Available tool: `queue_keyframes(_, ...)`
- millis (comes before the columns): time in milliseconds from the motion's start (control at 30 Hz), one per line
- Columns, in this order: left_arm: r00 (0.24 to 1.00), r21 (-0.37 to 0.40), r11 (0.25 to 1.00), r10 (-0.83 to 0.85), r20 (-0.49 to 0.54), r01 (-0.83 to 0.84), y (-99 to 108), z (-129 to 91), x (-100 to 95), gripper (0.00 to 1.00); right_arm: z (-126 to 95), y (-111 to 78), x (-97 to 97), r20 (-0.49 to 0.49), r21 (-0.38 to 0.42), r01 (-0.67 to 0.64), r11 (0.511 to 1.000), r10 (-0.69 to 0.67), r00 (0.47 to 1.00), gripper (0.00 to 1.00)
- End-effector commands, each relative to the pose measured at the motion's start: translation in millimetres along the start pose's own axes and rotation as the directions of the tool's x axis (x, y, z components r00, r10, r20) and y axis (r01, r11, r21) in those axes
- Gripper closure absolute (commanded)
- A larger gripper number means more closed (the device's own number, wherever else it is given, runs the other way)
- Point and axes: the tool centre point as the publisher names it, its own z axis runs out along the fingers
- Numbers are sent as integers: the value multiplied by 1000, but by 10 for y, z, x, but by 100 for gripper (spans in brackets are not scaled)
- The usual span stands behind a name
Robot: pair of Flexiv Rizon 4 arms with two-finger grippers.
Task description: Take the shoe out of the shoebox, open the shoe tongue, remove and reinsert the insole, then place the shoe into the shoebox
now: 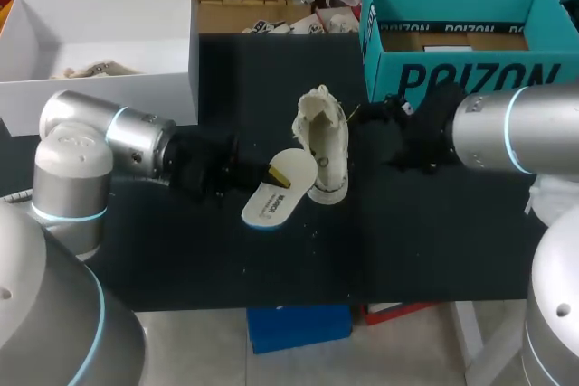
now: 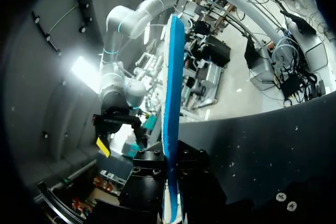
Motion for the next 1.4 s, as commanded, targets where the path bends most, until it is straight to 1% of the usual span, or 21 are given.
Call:
queue_keyframes(33,1000,-8,1000,1,-2,-1,-21,10,-1,100,-35,35,-7,0,106,1,994,-1,1000,0)
queue_keyframes(67,999,4,1000,6,-41,-6,-25,0,42,100,-35,35,-7,0,106,1,994,-1,1000,0)
queue_keyframes(133,997,-4,1000,-10,-77,9,1,-24,83,100,-35,35,-7,0,106,1,994,-1,1000,0)
queue_keyframes(167,994,-11,1000,-1,-113,-1,21,-41,88,100,-35,35,-7,0,106,1,994,-1,1000,0)
queue_keyframes(200,990,-13,1000,5,-142,-7,34,-55,88,100,-35,35,-7,0,106,1,994,-1,1000,0)
queue_keyframes(400,971,-15,1000,3,-240,-7,95,-98,20,100,-35,35,-7,0,106,1,994,-1,1000,0)
queue_keyframes(533,947,-11,1000,-7,-320,4,153,-121,41,100,-35,35,-7,0,106,1,994,-1,1000,0)
queue_keyframes(633,939,8,999,-31,-344,36,188,-116,72,100,-35,35,-7,0,106,1,994,-1,1000,0)
queue_keyframes(833,923,26,999,-16,-384,28,259,-79,99,100,-35,35,-7,0,106,1,994,-1,1000,0)
queue_keyframes(1233,923,26,999,-16,-384,28,259,-79,99,100,-35,35,-7,0,106,1,994,-1,1000,0)
queue_keyframes(1267,917,21,1000,-11,-399,21,263,-78,102,100,-35,35,-7,0,106,1,994,-1,1000,0)
queue_keyframes(1300,899,10,1000,18,-438,-15,266,-70,94,100,-35,35,-7,0,106,1,994,-1,1000,0)
queue_keyframes(1400,868,22,1000,26,-497,-17,286,-35,63,100,-35,35,-7,0,106,1,994,-1,1000,0)
